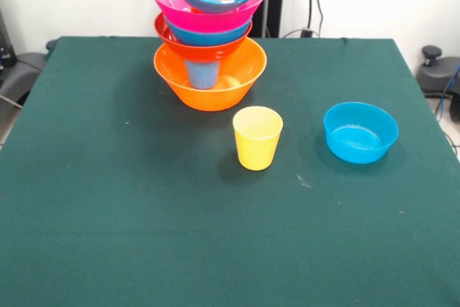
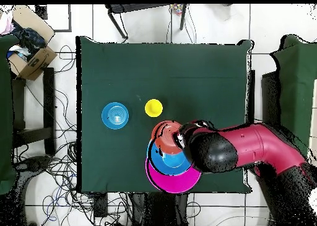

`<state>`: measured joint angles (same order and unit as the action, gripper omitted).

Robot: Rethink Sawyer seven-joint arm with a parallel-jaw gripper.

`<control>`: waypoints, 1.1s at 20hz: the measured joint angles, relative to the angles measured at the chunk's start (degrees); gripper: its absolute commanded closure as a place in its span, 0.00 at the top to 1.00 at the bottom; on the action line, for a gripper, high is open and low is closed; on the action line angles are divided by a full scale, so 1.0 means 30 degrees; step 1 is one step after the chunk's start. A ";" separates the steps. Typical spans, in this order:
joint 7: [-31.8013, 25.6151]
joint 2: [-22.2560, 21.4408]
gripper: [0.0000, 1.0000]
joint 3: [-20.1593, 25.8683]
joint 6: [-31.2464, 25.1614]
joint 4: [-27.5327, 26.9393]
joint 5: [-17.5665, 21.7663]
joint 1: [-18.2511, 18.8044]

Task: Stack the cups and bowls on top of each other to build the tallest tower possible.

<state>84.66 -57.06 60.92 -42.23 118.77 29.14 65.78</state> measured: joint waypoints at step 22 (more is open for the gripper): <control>0.0000 -0.0002 0.00 0.0138 0.0004 0.0427 0.0099 0.0173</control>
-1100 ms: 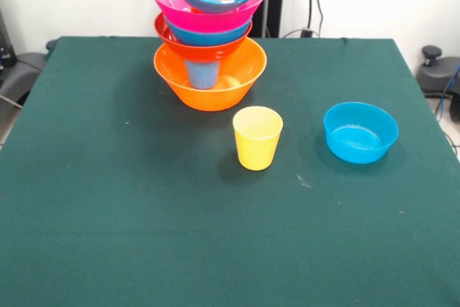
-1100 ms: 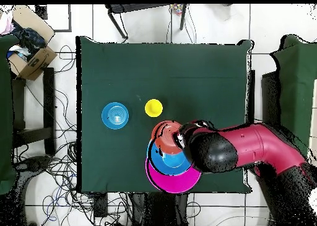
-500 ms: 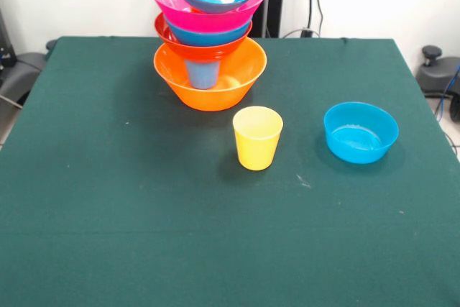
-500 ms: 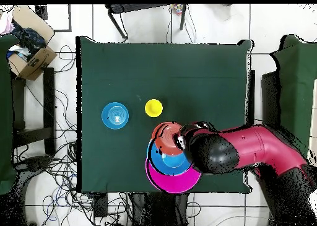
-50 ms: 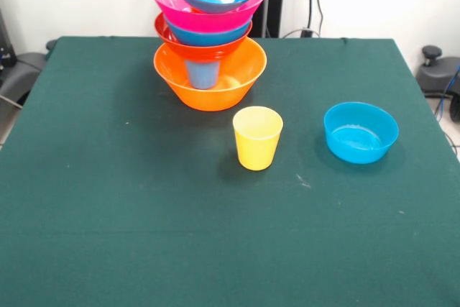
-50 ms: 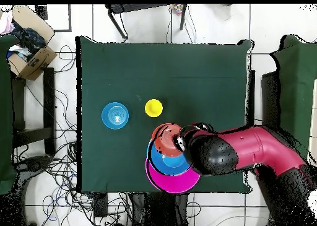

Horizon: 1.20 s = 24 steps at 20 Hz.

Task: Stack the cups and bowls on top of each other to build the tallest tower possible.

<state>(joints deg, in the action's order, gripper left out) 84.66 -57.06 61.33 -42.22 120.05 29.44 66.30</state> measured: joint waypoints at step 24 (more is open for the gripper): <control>0.0000 -0.0003 0.00 -0.0015 0.0404 0.0796 0.0396 -0.0047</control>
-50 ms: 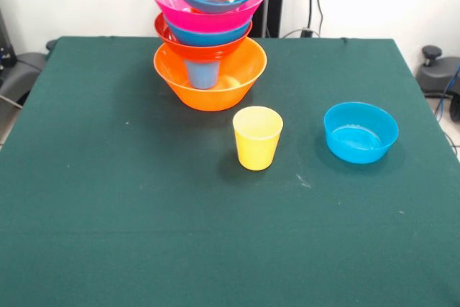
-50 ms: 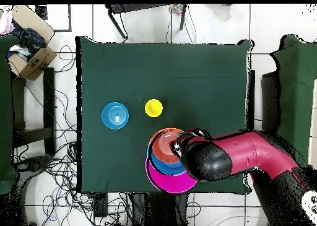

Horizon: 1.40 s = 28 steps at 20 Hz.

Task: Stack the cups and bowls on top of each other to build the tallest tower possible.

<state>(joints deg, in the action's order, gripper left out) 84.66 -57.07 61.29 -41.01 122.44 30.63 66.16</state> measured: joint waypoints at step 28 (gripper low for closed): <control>0.0000 0.0001 1.00 0.0051 0.0238 0.0000 -0.0016 0.0075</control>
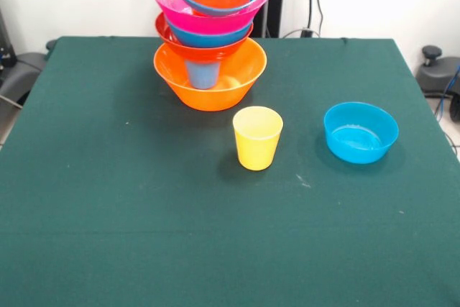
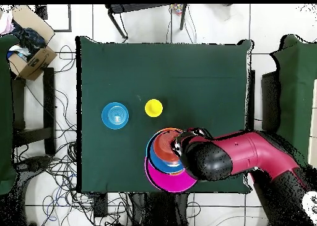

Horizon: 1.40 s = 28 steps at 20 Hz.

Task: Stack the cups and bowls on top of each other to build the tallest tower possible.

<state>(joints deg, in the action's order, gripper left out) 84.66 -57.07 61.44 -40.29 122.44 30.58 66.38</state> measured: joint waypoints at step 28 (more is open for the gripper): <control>0.0000 0.0131 1.00 0.0342 -0.0004 0.0019 -0.0658 0.0309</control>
<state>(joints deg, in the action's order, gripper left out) 84.66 -56.67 62.47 -40.31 122.50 28.61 67.31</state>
